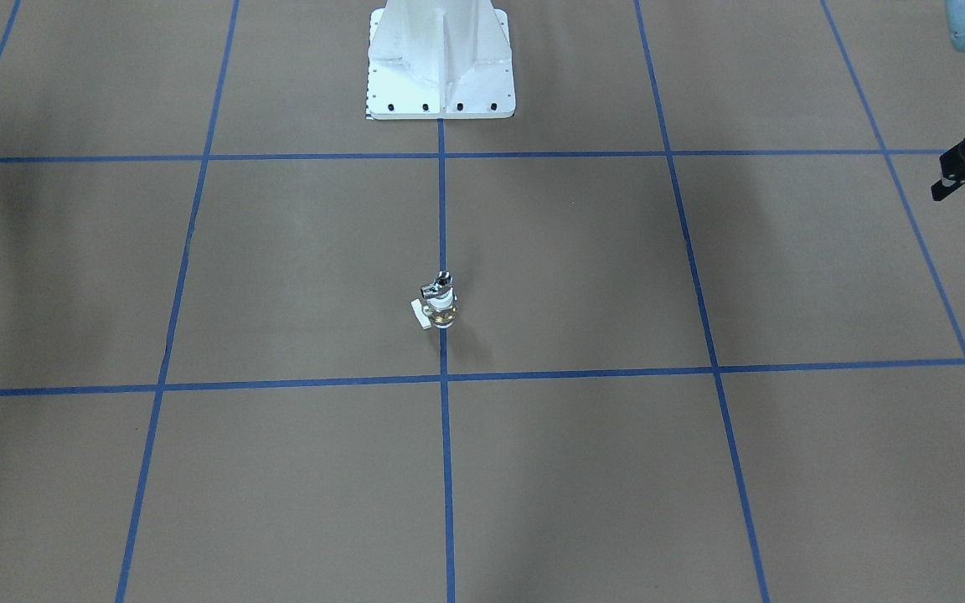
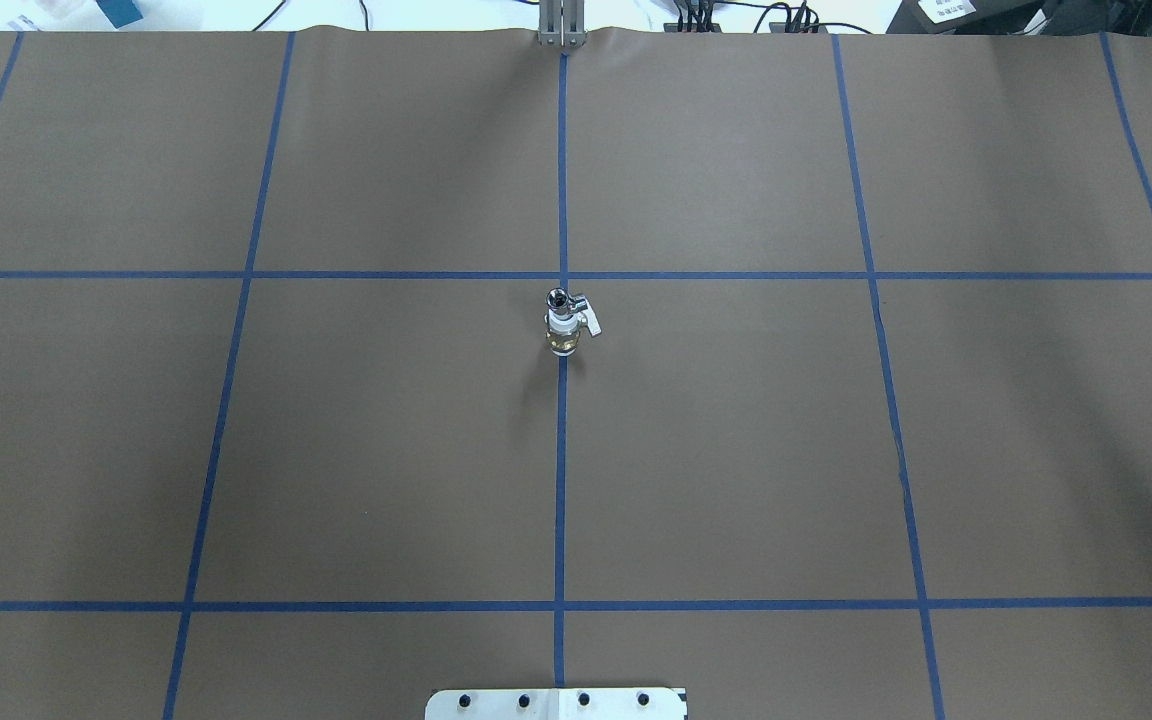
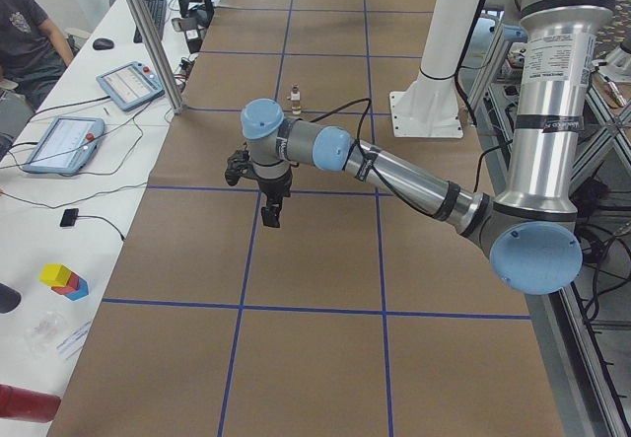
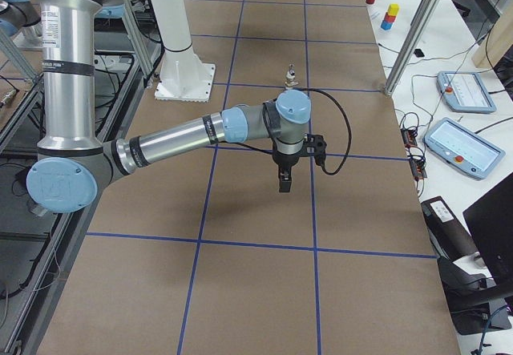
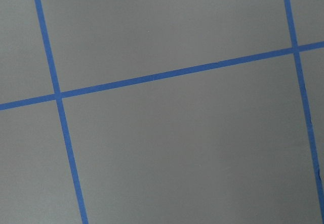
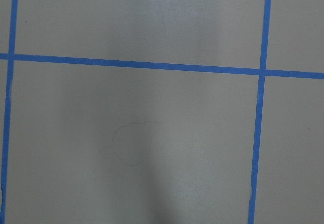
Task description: Assemble PPR valve and pipe with both arms
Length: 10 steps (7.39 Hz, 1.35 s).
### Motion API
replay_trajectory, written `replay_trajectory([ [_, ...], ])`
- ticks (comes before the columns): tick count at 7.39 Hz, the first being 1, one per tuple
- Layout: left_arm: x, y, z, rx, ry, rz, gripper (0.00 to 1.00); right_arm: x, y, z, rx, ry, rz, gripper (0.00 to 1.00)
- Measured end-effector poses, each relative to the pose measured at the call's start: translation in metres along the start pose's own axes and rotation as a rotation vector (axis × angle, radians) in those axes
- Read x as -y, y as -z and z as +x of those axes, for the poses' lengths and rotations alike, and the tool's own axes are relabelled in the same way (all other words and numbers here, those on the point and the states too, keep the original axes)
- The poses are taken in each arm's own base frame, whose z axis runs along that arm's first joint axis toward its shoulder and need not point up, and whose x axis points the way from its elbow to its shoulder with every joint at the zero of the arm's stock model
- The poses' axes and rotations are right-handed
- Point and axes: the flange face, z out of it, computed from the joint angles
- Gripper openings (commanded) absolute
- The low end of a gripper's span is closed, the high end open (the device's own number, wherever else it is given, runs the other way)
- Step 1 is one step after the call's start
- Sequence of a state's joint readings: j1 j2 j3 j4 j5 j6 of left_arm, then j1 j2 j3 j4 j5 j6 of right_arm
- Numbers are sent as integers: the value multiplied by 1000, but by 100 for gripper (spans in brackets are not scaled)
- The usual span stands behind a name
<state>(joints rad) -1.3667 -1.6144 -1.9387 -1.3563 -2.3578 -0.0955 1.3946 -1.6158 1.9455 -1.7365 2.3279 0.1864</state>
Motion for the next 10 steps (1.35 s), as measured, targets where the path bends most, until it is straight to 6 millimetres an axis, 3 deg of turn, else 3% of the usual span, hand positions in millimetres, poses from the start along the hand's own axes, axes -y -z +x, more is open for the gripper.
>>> replay_trajectory([
  [3, -2, -1, -7, 0, 12, -2, 100, 1, 1, 10, 1, 7, 2, 99],
  [10, -2, 16, 0, 9, -9, 36, 100, 2, 8, 14, -15, 25, 20, 99],
])
